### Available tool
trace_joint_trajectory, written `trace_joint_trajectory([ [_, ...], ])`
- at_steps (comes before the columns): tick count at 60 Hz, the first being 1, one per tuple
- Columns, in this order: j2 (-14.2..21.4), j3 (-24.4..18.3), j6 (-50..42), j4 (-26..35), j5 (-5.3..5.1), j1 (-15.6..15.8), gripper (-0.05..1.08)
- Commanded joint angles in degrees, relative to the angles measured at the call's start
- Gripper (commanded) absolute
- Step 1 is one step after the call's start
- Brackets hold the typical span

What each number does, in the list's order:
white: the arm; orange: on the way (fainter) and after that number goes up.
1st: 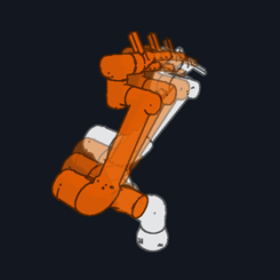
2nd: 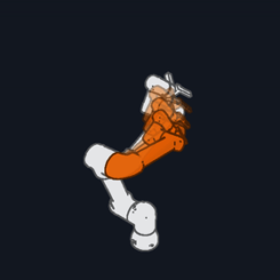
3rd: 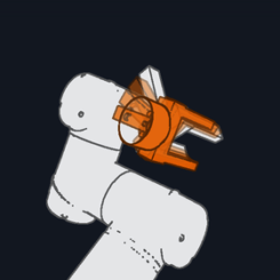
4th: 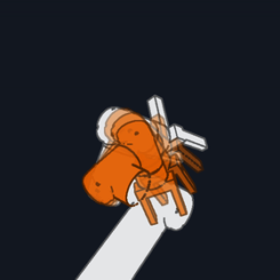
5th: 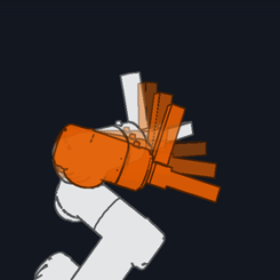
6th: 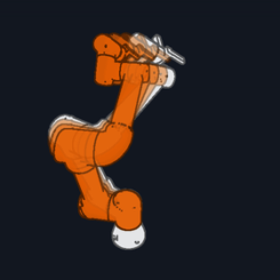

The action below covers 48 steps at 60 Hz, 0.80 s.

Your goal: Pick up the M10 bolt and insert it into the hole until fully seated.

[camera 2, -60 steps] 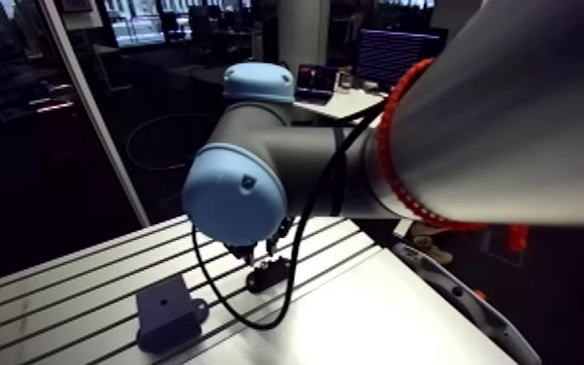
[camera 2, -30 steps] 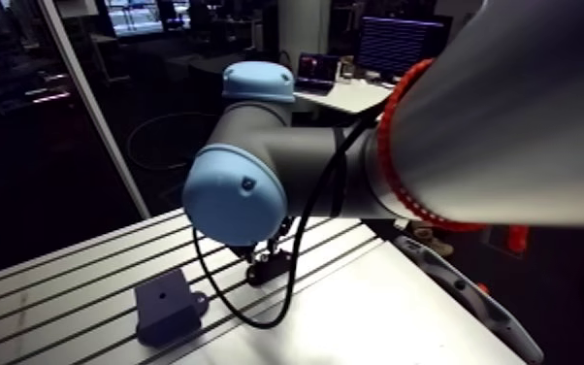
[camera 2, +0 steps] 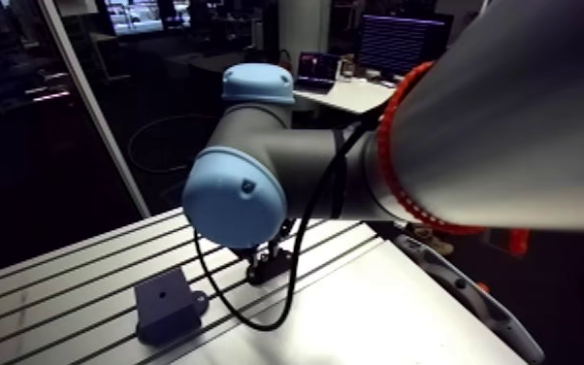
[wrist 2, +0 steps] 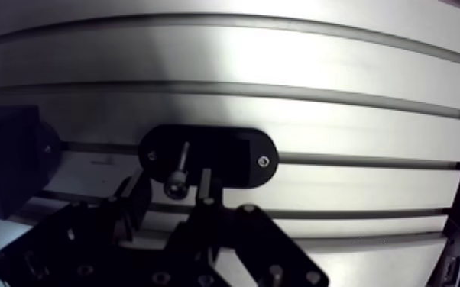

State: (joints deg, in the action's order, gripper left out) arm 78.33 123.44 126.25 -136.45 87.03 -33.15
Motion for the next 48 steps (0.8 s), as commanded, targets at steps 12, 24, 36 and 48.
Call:
trace_joint_trajectory([
  [12,0.02,0.01,-0.07,-0.01,0.02,0.09,0.58],
  [24,0.02,-0.16,0.02,-0.01,0.03,0.18,0.62],
  [36,0.02,-0.16,-0.07,-0.01,0.27,0.18,0.64],
  [48,-0.07,-0.25,-0.07,-0.01,0.54,0.25,0.65],
])
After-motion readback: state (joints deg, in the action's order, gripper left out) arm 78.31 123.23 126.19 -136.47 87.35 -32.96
